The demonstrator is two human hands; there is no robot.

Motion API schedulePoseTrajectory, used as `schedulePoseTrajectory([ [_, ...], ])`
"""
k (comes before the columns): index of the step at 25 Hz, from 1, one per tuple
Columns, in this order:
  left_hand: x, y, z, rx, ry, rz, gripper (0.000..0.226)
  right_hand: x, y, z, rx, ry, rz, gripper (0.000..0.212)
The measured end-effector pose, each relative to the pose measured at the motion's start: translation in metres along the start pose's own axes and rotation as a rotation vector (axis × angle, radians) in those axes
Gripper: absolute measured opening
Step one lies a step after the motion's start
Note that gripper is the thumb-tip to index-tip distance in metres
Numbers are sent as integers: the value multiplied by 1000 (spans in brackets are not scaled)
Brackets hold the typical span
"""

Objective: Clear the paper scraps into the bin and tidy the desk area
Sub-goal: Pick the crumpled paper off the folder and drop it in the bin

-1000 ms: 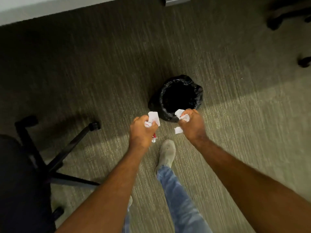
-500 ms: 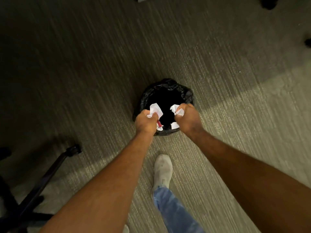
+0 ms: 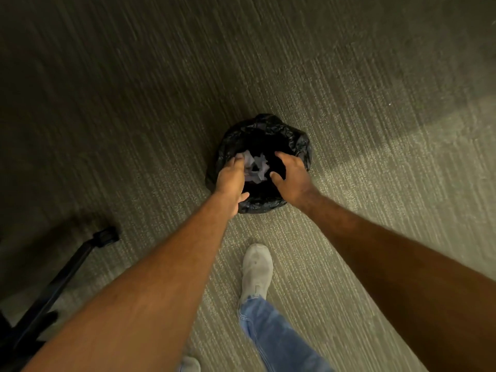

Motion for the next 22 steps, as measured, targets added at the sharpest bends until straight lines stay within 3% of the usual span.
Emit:
schedulePoseTrajectory([
  [4,-14,-2,-13,107,58,105,53,-20,-11,3,14,40,-12,59],
  [10,-66,11,-46,533,138,325,50,-66,-50,0,-70,145,-111,57],
  [13,-108,7,-75,599,124,349,52,-97,-78,7,-86,147,-140,57],
  [22,-273,-6,-209,777,314,512,54,-196,-189,77,-179,141,-326,52],
])
Point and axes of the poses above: each hand's wrist, its own x-axis towards the middle knuckle, its own z-axis out of the palm, y = z × x, the point moved 4 cm from there along x, towards the middle knuckle, and after that the axes turned 8 degrees about -y, right-handed, at the moved point
